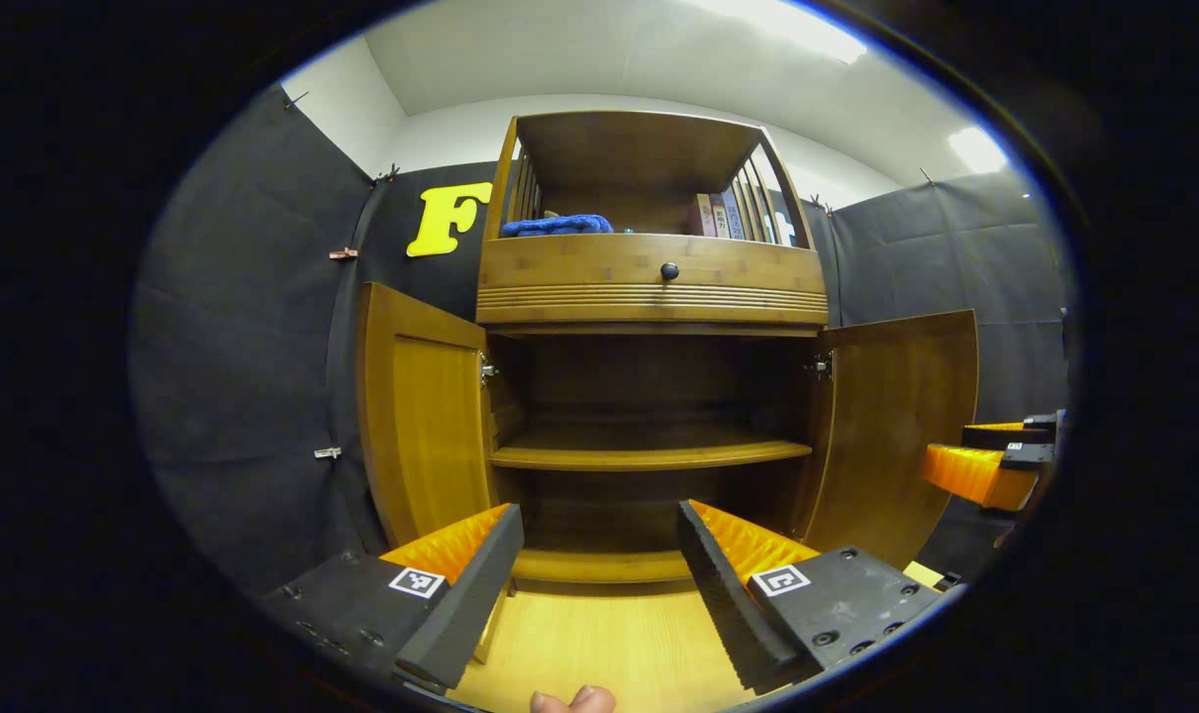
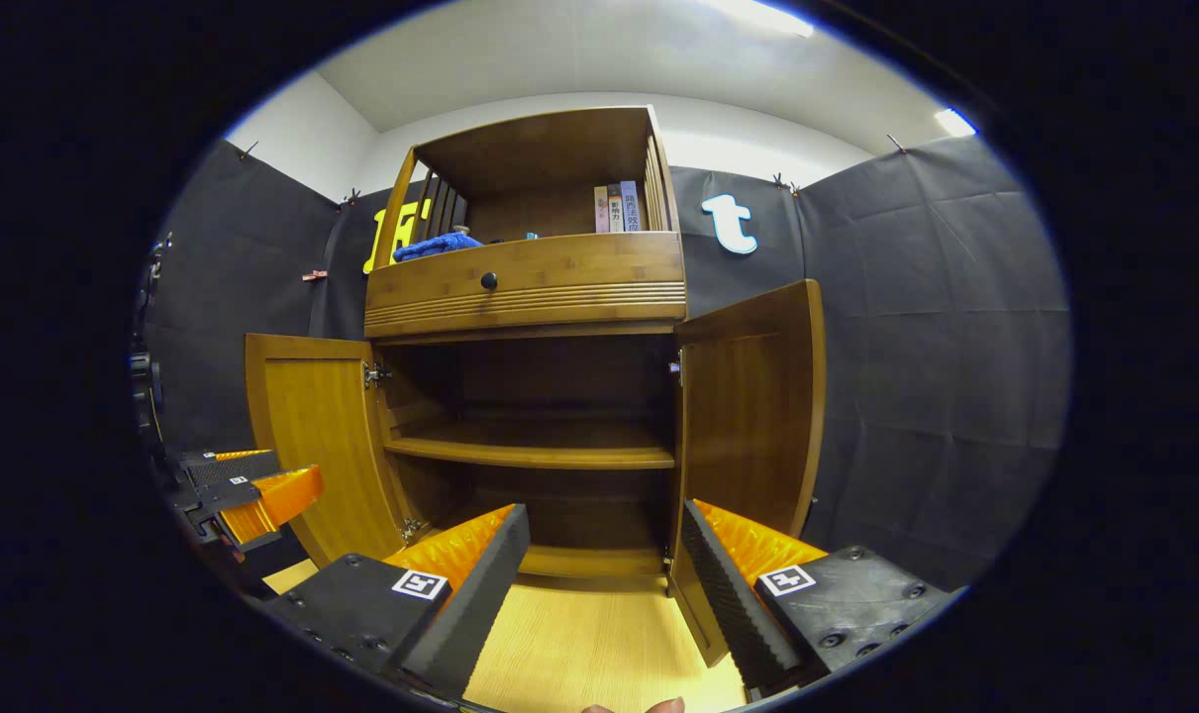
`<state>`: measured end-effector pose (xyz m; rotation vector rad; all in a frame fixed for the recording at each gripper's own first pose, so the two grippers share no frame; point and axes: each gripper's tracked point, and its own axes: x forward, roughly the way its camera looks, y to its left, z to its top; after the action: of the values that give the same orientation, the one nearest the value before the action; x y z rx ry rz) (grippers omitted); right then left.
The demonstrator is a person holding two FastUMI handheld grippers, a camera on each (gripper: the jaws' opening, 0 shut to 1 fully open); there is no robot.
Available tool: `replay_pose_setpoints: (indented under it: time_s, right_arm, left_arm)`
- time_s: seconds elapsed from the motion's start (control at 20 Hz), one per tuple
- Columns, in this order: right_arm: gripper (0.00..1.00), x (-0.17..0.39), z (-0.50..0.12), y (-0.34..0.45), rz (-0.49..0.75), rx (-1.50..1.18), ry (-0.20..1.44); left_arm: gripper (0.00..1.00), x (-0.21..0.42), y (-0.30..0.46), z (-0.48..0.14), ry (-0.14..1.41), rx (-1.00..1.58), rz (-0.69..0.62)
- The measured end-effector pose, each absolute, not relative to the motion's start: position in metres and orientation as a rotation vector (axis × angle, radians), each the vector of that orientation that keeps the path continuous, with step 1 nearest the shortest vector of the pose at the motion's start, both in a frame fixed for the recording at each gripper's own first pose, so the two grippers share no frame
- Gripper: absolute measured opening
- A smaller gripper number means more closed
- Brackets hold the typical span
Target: Open the right door of the double-door shoe cabinet with the right hand, and open the left door with the left hand.
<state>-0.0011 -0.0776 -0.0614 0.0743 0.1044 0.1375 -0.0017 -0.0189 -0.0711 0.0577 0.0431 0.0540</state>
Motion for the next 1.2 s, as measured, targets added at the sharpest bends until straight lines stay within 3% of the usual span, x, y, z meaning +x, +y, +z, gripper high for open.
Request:
replay_pose_setpoints:
  time_s: [1.2]
  right_arm:
    - [1.00,0.000,-0.056,-0.102,0.156,0.070,0.074]
  left_arm:
    - [0.96,0.007,-0.053,-0.069,0.040,0.065,0.069]
